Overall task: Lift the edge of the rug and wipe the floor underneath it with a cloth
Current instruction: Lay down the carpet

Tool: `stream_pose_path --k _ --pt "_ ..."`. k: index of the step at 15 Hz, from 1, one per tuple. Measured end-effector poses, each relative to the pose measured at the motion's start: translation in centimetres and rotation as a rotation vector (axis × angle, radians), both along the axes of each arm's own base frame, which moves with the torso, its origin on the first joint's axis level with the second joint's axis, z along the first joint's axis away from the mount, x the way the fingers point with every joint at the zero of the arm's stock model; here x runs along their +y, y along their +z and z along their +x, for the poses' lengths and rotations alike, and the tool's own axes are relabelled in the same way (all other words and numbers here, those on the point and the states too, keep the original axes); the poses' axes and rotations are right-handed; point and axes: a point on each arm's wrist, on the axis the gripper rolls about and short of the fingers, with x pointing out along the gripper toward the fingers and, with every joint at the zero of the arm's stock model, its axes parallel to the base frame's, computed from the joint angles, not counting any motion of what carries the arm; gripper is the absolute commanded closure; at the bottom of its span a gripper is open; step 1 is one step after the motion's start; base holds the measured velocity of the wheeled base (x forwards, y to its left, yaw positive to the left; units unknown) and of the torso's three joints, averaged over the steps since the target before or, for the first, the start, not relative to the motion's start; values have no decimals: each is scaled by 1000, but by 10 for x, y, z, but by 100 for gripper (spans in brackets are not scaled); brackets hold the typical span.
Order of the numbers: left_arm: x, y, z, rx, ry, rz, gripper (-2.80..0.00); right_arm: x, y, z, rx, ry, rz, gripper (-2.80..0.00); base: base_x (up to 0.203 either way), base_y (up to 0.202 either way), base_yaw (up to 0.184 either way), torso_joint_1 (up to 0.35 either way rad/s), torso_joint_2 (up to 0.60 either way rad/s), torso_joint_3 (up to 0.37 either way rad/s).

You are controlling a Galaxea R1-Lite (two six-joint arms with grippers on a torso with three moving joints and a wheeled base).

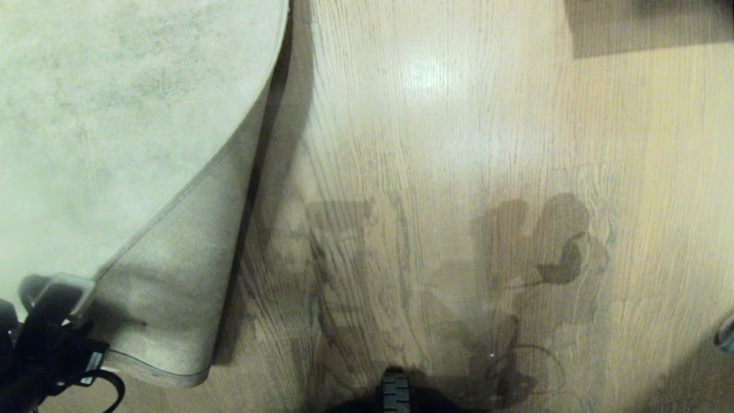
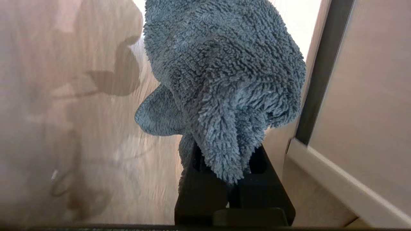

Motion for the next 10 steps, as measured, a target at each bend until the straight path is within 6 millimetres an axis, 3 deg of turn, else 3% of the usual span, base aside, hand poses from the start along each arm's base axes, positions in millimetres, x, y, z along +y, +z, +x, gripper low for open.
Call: stream_pose_path --k 4,10 --pt "0 -1 0 6 -1 -2 0 2 -33 -37 69 117 78 0 0 0 0 0 0 0" --pt "0 -1 0 7 0 -4 0 3 -41 -47 3 141 260 0 0 0 0 0 0 0"
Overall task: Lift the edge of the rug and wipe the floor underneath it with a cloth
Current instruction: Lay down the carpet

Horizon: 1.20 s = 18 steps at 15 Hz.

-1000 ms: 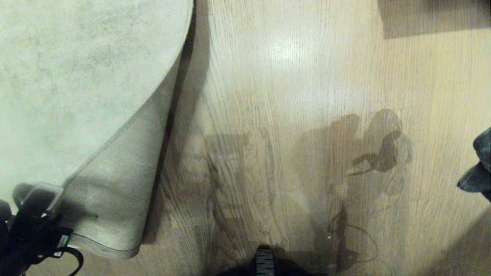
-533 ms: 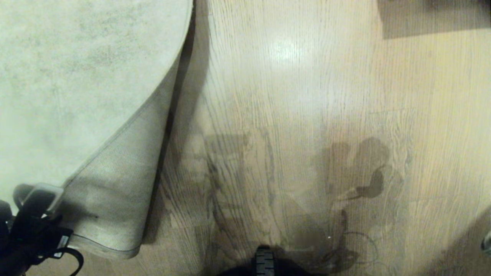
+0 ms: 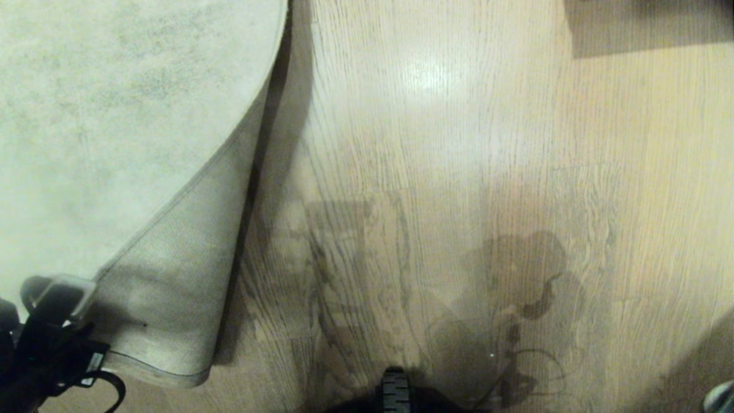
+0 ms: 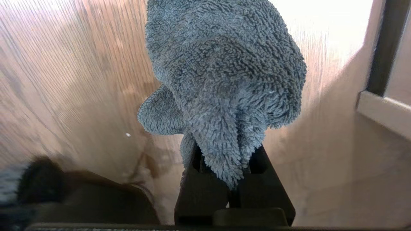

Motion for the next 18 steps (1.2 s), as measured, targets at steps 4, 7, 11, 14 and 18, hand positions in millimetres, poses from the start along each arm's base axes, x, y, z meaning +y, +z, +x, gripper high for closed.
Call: stream_pose_path --k 4,7,11,14,18 --pt "0 0 0 -1 0 0 0 0 -1 0 -8 0 12 0 0 0 0 0 0 0" --pt "0 0 0 -1 0 0 0 0 -2 0 -7 19 0 0 0 0 0 0 0 0" --pt "0 0 0 -1 0 0 0 3 1 4 -117 140 0 0 0 0 0 0 0 0" --pt "0 0 0 0 1 -1 0 5 2 5 -157 227 -3 0 0 0 0 0 0 0" --pt "0 0 0 2 1 -2 0 5 -3 6 -114 224 0 0 0 0 0 0 0 0"
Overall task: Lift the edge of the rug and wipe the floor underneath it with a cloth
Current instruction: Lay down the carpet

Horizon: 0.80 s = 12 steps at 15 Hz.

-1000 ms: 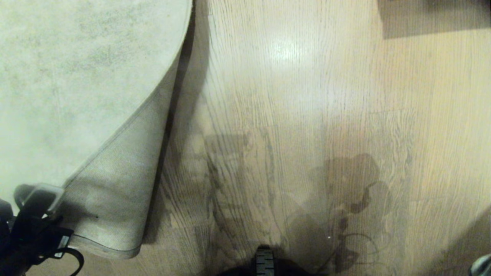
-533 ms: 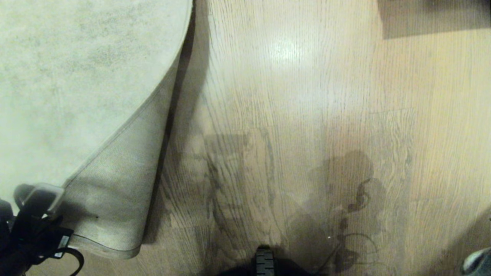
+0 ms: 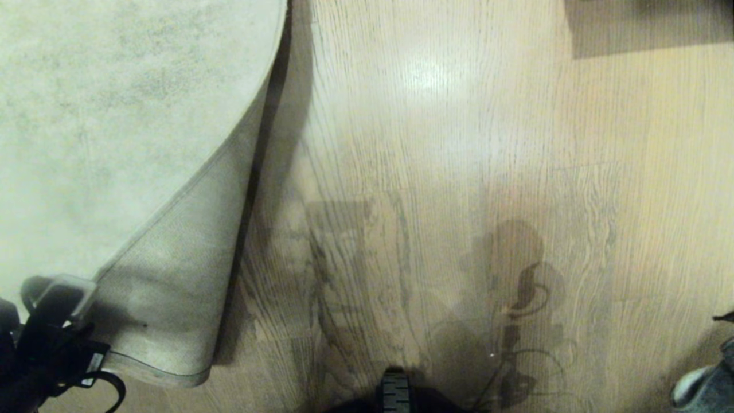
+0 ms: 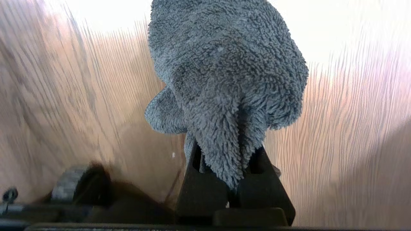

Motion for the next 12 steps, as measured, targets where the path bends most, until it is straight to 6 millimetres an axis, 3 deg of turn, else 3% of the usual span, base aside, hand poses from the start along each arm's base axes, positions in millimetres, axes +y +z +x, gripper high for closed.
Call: stream_pose_path --k 6,12 --pt "0 0 0 -3 0 0 0 0 -1 0 13 4 56 0 0 0 0 0 0 0" --pt "0 0 0 -3 1 0 0 0 -5 0 42 -24 -108 0 0 0 0 0 0 0"
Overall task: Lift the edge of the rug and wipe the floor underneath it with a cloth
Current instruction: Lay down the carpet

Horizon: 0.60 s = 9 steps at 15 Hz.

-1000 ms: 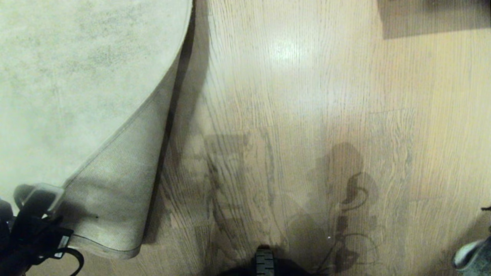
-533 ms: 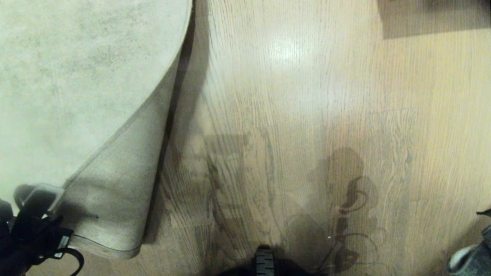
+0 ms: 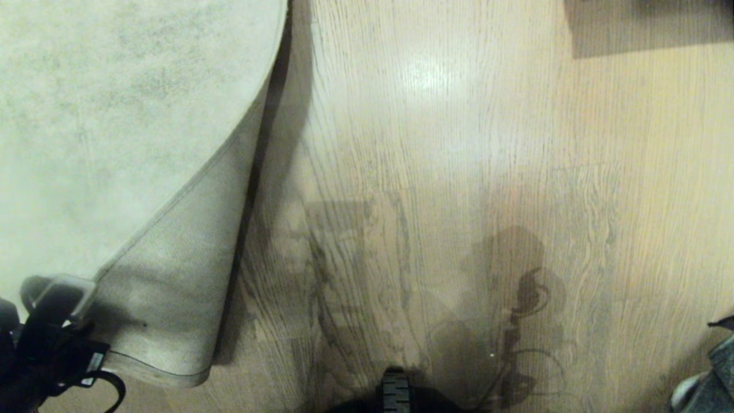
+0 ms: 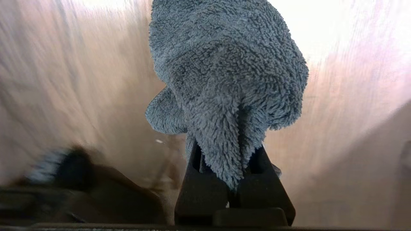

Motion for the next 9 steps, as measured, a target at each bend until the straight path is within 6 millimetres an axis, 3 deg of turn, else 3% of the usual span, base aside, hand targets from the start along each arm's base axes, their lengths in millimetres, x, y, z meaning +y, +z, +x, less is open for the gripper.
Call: stream_pose_path --k 9 --pt "0 0 0 -4 5 -10 0 0 -4 0 37 1 51 0 0 0 0 0 0 0"
